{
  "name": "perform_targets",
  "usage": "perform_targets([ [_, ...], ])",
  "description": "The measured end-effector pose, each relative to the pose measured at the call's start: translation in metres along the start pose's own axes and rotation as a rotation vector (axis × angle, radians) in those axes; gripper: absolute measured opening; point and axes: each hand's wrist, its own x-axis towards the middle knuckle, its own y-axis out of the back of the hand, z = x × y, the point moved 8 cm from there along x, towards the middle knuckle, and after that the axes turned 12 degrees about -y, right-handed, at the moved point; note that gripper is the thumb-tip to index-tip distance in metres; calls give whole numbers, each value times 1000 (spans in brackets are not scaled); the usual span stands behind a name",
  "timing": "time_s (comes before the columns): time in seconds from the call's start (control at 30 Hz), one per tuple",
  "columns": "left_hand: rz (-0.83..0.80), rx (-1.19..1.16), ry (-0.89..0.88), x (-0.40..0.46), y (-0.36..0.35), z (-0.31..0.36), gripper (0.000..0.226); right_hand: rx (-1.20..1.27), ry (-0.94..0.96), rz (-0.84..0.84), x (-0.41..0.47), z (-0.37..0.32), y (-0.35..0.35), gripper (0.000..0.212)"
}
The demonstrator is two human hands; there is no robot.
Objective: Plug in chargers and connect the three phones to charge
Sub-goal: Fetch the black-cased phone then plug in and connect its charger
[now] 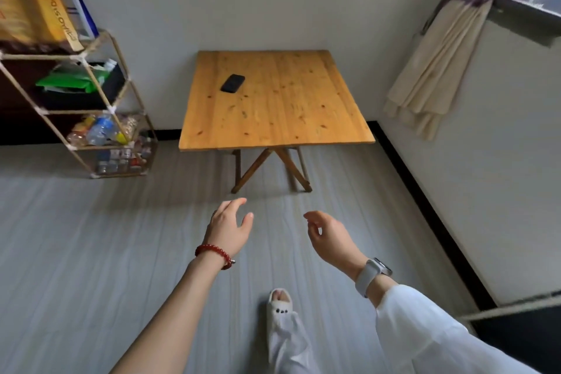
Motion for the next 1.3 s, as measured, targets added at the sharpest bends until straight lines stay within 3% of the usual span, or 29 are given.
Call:
perform_targets([
  [0.3, 1, 19, 92, 245, 48, -82, 39, 40, 22, -96, 248, -102, -25, 31],
  [0.47, -5, -4, 167, 329, 59, -135, 37, -17, 2, -179, 349, -142, -51, 32],
  [0.73, -182, 12, 239, 486, 31, -241, 40, -30, -157, -160, 512, -162, -104, 35],
  [0.93, -309, 71, 296, 600, 1, -305, 46, -187, -384, -186, 622, -160, -148, 46],
  [1.13, -286, 204, 250, 702, -31, -338, 62, -356, -426, -106, 705, -155, -184, 58],
  [1.3, -215, 366, 163, 751, -62, -341, 93, -448, -439, -9, 725, -142, -200, 61],
])
